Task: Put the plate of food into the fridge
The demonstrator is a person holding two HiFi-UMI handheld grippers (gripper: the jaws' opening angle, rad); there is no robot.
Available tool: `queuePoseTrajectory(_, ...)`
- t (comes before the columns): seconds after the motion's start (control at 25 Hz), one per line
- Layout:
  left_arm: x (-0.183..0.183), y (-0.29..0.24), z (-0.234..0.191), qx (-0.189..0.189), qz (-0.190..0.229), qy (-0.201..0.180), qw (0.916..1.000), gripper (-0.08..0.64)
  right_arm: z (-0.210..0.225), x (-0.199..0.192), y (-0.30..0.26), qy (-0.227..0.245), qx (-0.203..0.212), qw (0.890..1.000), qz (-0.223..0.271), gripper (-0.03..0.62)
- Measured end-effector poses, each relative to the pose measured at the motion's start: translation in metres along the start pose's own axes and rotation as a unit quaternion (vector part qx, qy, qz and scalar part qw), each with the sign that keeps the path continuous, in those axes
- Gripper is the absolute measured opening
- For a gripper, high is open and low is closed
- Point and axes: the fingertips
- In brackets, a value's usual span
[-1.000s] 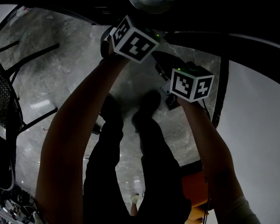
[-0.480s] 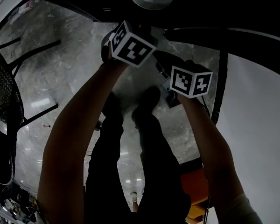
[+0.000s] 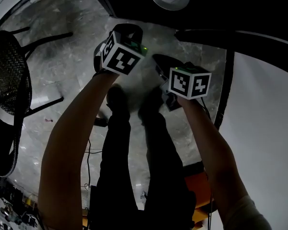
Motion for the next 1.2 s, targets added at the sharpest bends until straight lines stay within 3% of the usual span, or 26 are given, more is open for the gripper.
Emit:
queuePoseTrajectory(0.24,-0.02,0.041,-0.009,-0.026,-0.038,-0.009,0.9989,0.011,-0.043,0.005,-0.004,-0.001,0.003,1.0,-0.013,0.029)
queuePoseTrajectory(0.48,-0.045,0.073,-0.003,-0.07,-0.089,-0.056,0.992,0.011,-0.072,0.009,-0.001,-0.008,0.012,1.0,-0.019,0.029)
queuePoseTrajectory(0.68,-0.056,0.1,-0.005,-0.079,-0.1,-0.035,0.9913,0.011,-0.088,0.01,0.007,-0.01,0.007,0.999,-0.03,0.029)
queuePoseTrajectory(0.92,-0.055,0.131,-0.007,-0.08,-0.101,-0.008,0.9917,0.009,-0.118,0.008,0.024,-0.001,0.034,0.998,-0.045,0.029)
queuePoseTrajectory(1.2,-0.057,0.162,-0.005,-0.071,-0.102,-0.012,0.9922,0.011,-0.145,0.008,0.031,0.031,0.024,0.997,-0.065,0.029)
Point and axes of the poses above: the fingertips, and each gripper's own axes: y backward along the fingers, z to its right, x out of its top, and after that the axes turned 5 degrees about z, right-handed
